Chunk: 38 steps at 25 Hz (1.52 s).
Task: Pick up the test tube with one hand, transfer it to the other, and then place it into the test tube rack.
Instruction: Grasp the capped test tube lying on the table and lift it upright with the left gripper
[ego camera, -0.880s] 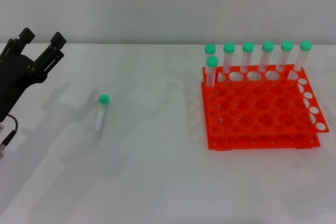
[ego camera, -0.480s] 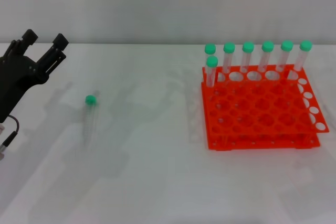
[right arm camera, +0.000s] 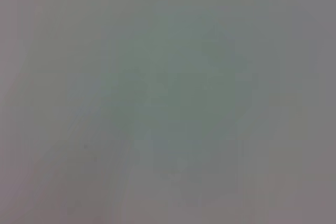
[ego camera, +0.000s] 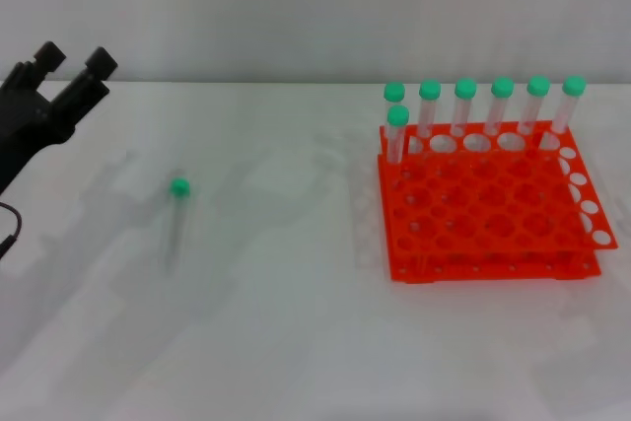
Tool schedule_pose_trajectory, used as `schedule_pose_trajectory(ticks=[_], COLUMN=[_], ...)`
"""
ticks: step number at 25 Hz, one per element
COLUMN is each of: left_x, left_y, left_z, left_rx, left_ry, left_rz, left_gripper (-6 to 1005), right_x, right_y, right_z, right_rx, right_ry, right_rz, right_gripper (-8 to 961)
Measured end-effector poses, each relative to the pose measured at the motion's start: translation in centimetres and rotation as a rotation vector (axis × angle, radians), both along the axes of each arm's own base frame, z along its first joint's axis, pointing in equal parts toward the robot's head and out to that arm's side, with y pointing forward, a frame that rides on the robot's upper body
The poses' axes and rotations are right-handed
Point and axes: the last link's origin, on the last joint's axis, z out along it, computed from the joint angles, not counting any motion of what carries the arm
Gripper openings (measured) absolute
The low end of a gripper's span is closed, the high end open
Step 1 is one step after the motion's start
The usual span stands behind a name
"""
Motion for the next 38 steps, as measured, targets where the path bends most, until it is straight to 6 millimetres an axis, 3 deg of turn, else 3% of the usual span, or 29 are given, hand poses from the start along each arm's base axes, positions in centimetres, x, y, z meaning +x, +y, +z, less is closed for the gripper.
schedule_pose_trajectory(ticks=[7,13,21,29,38], left_x=[0.5,1.7,5.2,7.9,8.7], left_y=[1.4,2.7,5.0,7.1,8.4], left_z=[3.2,4.6,6.6,6.5,4.6], left_rx=[-0.215,-0.436,-0.697,-0.964,-1.097], left_ry=[-0.040,0.006,0.059,0.200,0.416], left_rz=[0.010,0.086,0.319,0.652,0.898], left_gripper=[843,837,828,820,810], right_x=[0.0,0.1,1.1,1.3,0.8], right_y=[0.2,0.3,-0.2,0.1,1.1], right_z=[0.3,0.6,2.6,4.0,3.9], right_rx=[0.009,0.021,0.100,0.132,0.132], right_ry=[-0.004,-0.007,-0.011,-0.052,-0.095], right_rz=[-0.003,-0.006,-0.036,-0.036,-0.032], right_gripper=[884,885,885,885,884])
